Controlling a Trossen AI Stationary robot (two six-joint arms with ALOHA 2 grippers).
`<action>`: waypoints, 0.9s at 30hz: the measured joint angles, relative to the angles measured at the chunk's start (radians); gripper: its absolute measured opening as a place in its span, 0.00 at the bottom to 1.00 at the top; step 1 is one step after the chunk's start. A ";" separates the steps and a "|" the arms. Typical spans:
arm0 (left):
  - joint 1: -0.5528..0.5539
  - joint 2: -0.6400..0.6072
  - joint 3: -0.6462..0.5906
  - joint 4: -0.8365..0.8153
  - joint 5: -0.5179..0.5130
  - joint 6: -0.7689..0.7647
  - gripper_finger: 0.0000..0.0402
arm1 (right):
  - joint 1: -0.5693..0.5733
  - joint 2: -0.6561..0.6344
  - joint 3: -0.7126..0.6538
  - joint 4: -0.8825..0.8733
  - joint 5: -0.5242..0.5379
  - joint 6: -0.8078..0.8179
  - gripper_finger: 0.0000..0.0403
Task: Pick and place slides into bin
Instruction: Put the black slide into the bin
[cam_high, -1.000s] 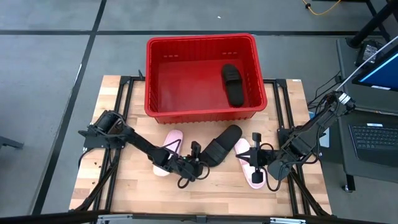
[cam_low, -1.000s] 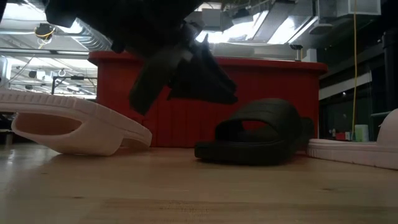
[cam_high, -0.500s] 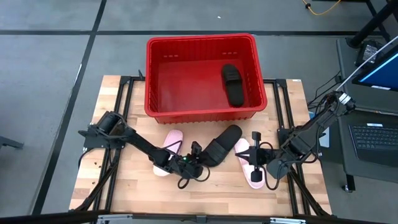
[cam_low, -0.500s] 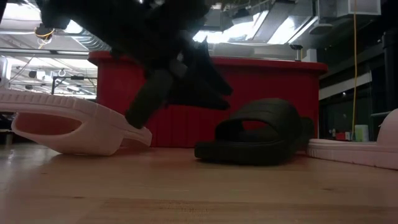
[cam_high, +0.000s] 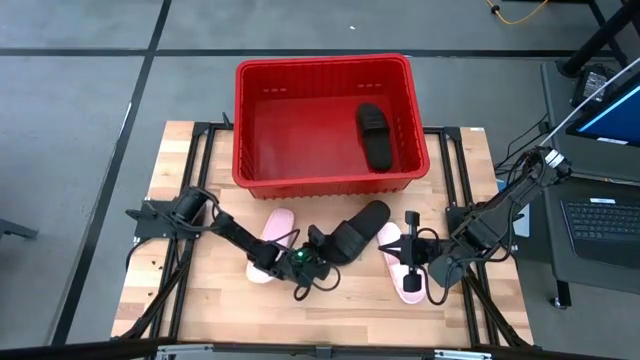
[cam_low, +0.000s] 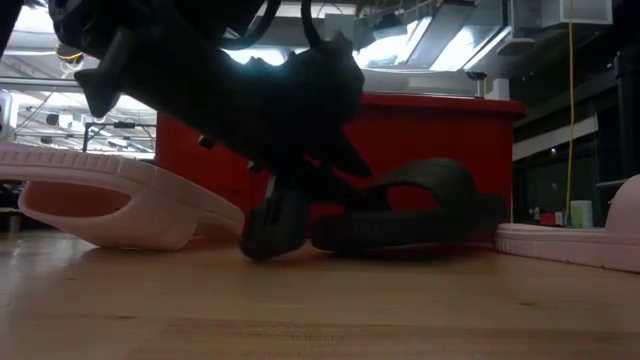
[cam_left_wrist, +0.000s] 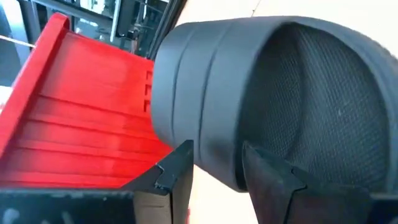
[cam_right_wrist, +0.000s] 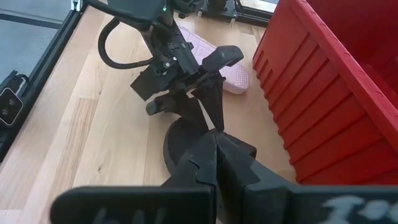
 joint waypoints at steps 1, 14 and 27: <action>0.000 0.000 0.000 0.000 0.008 -0.015 0.33 | 0.000 0.000 0.000 0.000 0.000 0.000 0.01; 0.026 0.000 0.000 -0.007 0.086 -0.161 0.18 | 0.000 0.000 0.000 0.000 0.000 0.001 0.01; -0.026 -0.003 -0.002 0.034 0.004 -0.044 0.01 | 0.000 0.000 0.000 -0.001 0.000 0.016 0.01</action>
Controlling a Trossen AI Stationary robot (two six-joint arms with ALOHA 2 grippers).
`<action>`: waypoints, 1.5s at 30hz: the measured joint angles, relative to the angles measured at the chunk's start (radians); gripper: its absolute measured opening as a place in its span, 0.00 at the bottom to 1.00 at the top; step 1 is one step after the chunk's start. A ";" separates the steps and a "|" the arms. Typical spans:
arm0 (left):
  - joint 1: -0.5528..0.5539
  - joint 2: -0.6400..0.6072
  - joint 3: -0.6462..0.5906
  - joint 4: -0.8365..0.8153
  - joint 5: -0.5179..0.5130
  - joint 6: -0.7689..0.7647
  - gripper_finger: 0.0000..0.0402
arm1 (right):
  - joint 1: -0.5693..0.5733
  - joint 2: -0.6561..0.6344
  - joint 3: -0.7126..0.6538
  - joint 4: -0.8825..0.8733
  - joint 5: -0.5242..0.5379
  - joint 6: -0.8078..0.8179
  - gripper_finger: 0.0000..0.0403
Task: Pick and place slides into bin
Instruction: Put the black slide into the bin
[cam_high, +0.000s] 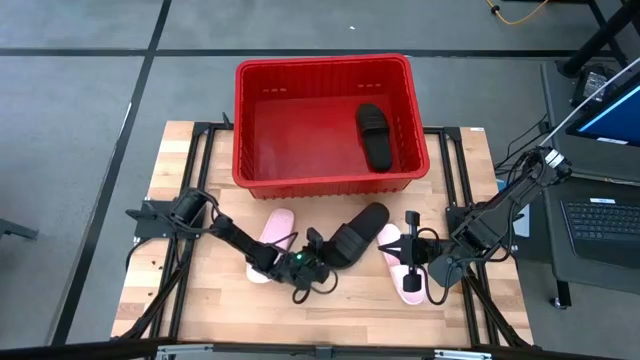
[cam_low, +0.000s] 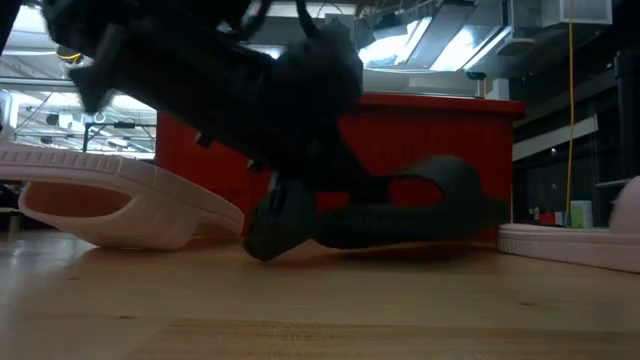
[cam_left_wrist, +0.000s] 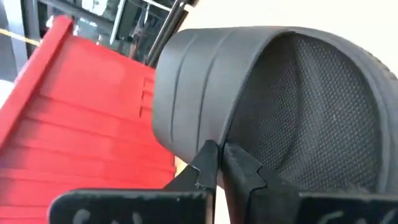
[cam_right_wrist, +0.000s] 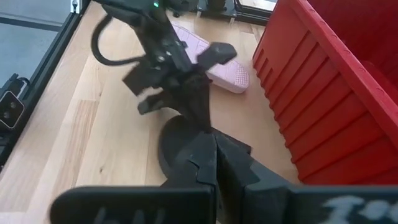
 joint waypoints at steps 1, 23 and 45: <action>-0.007 -0.004 0.000 -0.003 -0.012 0.011 0.01 | 0.000 0.000 0.000 0.000 0.000 -0.008 0.01; -0.127 -0.443 0.000 -0.271 -0.120 0.038 0.01 | 0.000 0.000 0.000 0.079 0.115 -0.254 0.01; -0.030 -0.699 0.000 -0.308 -0.015 0.168 0.01 | -0.201 -0.006 0.335 0.108 0.088 -0.805 0.01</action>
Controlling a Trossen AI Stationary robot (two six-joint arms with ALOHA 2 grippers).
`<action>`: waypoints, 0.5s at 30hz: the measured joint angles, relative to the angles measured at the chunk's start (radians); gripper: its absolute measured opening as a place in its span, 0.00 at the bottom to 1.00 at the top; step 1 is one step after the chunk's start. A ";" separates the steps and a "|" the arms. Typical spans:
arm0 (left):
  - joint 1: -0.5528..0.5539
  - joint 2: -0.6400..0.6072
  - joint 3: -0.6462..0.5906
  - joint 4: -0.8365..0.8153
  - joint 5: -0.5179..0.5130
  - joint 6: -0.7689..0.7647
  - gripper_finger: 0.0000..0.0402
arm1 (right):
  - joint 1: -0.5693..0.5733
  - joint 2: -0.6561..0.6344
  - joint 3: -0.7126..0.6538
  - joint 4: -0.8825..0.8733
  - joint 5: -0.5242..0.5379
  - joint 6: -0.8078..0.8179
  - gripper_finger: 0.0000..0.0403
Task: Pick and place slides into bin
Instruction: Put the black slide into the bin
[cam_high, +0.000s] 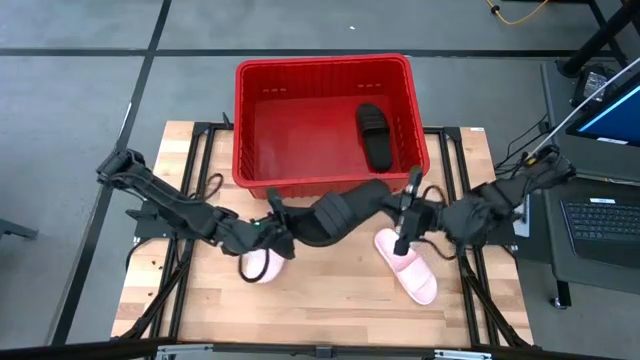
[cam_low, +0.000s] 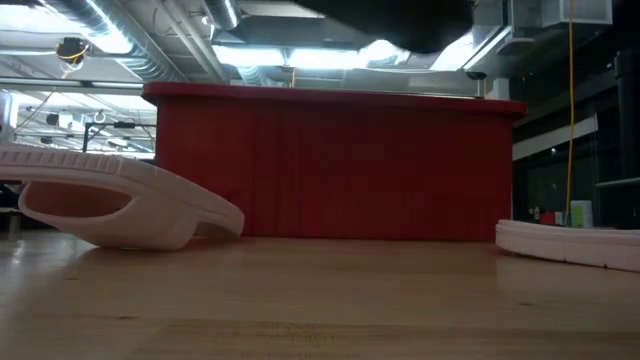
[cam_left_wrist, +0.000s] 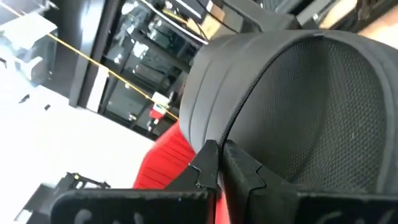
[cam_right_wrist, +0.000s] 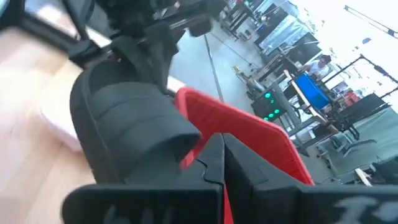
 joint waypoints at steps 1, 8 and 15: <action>-0.004 -0.019 0.000 0.000 -0.004 0.018 0.01 | 0.000 0.000 0.038 -0.025 -0.001 0.013 0.01; 0.004 -0.112 0.002 0.004 -0.008 0.024 0.01 | -0.004 0.021 0.232 -0.125 -0.002 0.021 0.01; 0.031 -0.120 0.029 -0.032 0.088 0.059 0.01 | -0.081 0.105 0.366 -0.299 -0.129 0.050 0.00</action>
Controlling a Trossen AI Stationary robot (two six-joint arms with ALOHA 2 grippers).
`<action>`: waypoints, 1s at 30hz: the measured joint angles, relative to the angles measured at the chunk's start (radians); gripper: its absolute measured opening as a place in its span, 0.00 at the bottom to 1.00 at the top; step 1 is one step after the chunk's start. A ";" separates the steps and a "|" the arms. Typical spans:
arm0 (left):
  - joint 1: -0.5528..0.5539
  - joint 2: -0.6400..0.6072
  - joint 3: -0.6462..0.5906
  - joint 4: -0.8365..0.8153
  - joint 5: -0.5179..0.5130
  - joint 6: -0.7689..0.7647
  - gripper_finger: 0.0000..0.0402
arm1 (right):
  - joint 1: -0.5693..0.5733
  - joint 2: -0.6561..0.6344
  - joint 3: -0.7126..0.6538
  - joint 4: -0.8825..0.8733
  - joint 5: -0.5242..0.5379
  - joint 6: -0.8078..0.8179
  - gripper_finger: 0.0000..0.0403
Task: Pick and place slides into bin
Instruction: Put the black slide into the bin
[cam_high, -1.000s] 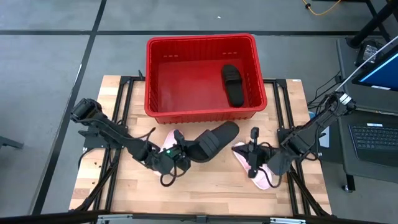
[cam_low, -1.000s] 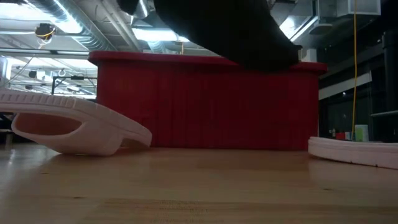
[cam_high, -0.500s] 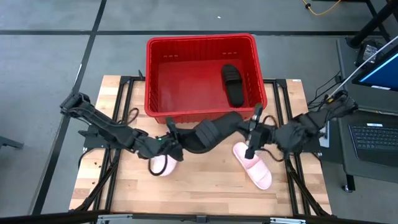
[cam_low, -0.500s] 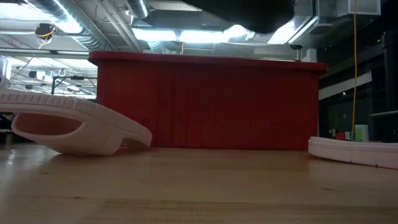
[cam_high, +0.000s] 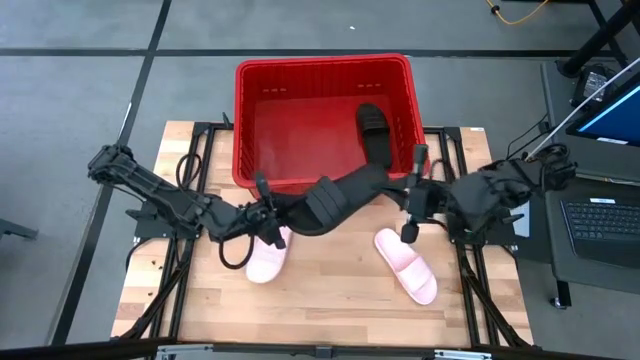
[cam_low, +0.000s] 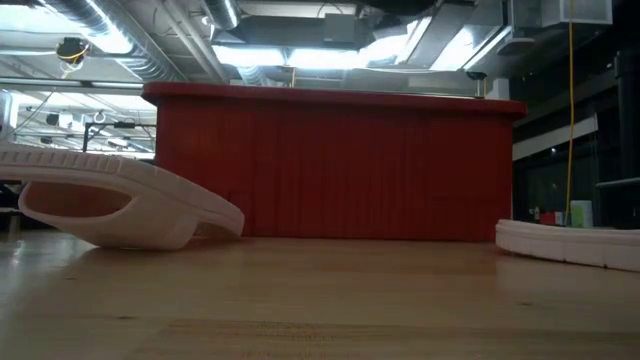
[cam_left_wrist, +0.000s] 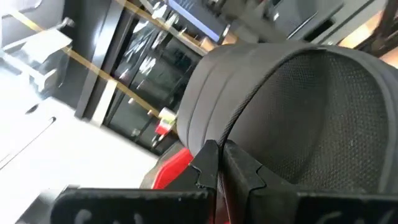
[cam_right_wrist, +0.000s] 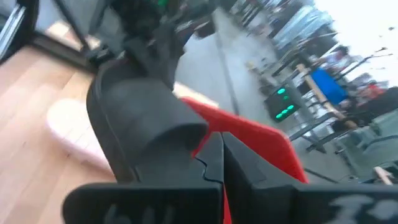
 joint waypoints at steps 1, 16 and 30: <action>0.009 0.000 0.009 -0.007 0.036 -0.006 0.01 | -0.016 0.013 0.016 -0.029 -0.034 0.003 0.00; 0.073 -0.004 0.165 -0.348 0.246 -0.017 0.01 | -0.156 0.190 0.234 -0.335 -0.286 -0.028 0.01; 0.079 -0.009 0.205 -0.418 0.297 -0.074 0.01 | -0.170 0.240 0.292 -0.409 -0.229 -0.183 0.13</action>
